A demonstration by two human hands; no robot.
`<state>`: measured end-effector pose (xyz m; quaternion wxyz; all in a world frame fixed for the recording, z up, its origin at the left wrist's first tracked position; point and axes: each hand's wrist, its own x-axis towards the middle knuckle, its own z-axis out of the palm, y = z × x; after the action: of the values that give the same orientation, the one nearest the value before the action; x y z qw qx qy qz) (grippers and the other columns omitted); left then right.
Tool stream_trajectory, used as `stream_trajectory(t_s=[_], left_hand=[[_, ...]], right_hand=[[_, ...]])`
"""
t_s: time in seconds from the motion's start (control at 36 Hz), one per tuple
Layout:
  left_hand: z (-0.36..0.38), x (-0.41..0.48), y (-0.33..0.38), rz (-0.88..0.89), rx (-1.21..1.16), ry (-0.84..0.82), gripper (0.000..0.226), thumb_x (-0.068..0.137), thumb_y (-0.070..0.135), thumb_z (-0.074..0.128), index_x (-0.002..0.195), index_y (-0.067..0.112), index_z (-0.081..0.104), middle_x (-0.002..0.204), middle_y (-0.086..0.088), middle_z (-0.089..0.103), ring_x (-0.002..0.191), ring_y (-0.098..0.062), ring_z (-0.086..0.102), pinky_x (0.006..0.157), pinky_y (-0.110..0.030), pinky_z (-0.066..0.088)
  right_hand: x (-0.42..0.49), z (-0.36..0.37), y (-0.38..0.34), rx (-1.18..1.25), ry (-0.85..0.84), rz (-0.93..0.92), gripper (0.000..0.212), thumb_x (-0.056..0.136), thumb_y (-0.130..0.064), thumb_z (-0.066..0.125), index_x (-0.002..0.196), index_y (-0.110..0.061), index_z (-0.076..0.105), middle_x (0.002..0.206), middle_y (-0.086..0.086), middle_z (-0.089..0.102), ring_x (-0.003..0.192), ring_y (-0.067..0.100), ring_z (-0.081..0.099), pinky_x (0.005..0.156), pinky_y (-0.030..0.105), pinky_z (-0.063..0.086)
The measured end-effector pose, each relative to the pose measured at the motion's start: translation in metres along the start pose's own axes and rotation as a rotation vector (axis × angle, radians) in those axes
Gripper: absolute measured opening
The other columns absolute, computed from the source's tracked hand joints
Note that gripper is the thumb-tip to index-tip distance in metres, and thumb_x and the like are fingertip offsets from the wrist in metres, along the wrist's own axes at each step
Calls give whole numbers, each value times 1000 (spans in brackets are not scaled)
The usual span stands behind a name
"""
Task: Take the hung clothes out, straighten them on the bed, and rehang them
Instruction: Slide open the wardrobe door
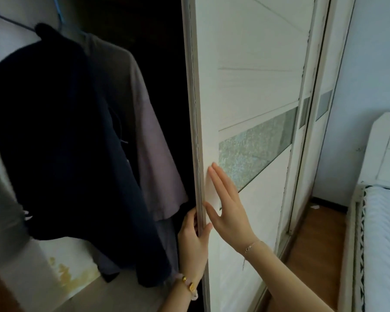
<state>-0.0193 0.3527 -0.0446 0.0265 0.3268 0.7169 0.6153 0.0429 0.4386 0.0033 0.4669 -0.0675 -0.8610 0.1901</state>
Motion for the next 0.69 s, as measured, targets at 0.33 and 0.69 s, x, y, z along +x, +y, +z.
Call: stream_trajectory(t_s=[0.33, 0.69], left_hand=[[56, 53, 2, 34, -86, -127, 41, 78, 8, 71, 115, 16, 58, 107, 3, 63, 93, 2, 59, 75, -5, 50], [151, 126, -7, 73, -64, -219, 42, 74, 23, 75, 113, 18, 59, 111, 2, 63, 100, -8, 61, 76, -16, 53]], right_hand=[[22, -13, 64, 60, -6, 88, 75, 94, 2, 51, 152, -25, 12, 160, -19, 5, 151, 7, 6, 121, 15, 6], [58, -40, 155, 23, -2, 246, 80, 94, -1, 55, 145, -42, 10, 153, -32, 4, 145, -11, 5, 116, 5, 6]])
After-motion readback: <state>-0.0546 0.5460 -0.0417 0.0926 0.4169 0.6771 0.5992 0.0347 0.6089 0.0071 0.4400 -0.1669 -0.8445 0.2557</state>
